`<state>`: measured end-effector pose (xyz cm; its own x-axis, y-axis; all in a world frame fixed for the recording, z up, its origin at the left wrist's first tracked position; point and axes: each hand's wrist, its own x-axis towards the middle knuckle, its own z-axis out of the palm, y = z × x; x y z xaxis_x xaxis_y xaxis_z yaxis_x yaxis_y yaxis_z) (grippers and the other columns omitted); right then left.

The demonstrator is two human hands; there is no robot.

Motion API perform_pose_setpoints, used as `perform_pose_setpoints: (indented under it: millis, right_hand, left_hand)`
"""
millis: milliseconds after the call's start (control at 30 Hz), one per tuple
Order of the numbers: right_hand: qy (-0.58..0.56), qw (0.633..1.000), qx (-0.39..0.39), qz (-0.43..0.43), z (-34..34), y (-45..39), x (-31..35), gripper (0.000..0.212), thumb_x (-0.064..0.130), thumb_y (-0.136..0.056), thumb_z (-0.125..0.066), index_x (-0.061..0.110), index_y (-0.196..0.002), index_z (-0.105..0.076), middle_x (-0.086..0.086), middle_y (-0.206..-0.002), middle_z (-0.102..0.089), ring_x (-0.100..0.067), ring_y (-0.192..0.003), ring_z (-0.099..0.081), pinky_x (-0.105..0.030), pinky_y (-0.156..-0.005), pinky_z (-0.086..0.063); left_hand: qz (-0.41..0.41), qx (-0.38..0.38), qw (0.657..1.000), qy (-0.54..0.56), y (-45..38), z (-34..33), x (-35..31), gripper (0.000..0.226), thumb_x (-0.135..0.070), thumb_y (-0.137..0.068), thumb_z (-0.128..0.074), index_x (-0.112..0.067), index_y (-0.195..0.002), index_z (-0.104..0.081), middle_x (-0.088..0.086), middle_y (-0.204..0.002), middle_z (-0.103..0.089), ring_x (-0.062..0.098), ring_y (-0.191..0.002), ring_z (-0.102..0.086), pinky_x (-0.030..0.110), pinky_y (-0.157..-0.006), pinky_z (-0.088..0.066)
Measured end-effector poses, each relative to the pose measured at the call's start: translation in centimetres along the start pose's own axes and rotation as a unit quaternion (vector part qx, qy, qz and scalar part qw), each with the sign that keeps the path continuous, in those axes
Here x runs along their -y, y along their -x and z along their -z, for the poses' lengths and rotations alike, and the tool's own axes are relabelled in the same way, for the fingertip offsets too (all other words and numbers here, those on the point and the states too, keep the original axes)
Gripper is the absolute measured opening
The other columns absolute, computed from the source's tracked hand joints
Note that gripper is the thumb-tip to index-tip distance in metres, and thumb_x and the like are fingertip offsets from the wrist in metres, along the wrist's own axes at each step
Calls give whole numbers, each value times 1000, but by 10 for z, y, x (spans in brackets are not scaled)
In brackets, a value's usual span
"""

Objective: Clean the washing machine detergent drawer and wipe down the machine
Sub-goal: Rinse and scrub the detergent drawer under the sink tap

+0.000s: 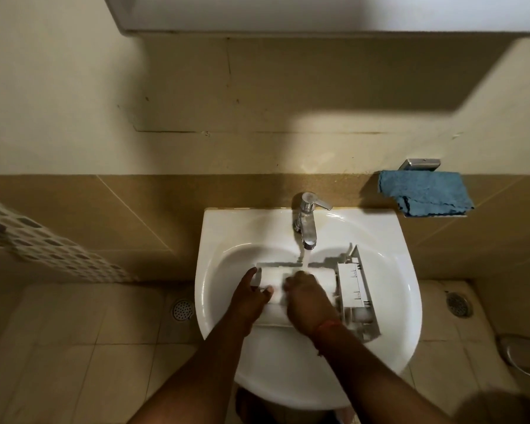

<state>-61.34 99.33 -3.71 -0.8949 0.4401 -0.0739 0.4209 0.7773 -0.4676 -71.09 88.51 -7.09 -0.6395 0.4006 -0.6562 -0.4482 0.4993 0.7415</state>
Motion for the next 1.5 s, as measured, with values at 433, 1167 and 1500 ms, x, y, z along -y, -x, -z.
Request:
perform_pose_setpoints:
  millis: [433, 1167, 1500]
  right_hand:
    - [-52, 991, 84, 94, -14, 1, -13, 34, 5, -79, -53, 15, -109, -65, -8, -102, -63, -23, -91, -59, -33, -81, -49]
    - [-8, 979, -171, -111, 82, 52, -41, 34, 11, -84, -67, 7, -116, -59, -13, -118, -56, -30, -106, -51, -38, -92, -44]
    - [-349, 899, 16, -265, 57, 46, -70, 19, 0, -95, -49, 16, -95, -60, -5, -88, -67, -22, -81, -64, -31, -74, -50]
  left_hand:
    - [10, 4, 1000, 13, -3, -1, 3, 59, -11, -91, -64, -30, -143, -43, 11, -106, -62, 18, -82, -60, 22, -57, -44]
    - [-56, -47, 997, 0, 19, 17, -10, 60, -13, -94, -63, -22, -148, -40, 6, -145, -45, 21, -127, -49, 29, -101, -41]
    - [-122, -119, 985, -7, 58, 29, -27, 59, -5, -90, -67, -12, -144, -44, 7, -141, -45, 21, -128, -48, 24, -98, -40]
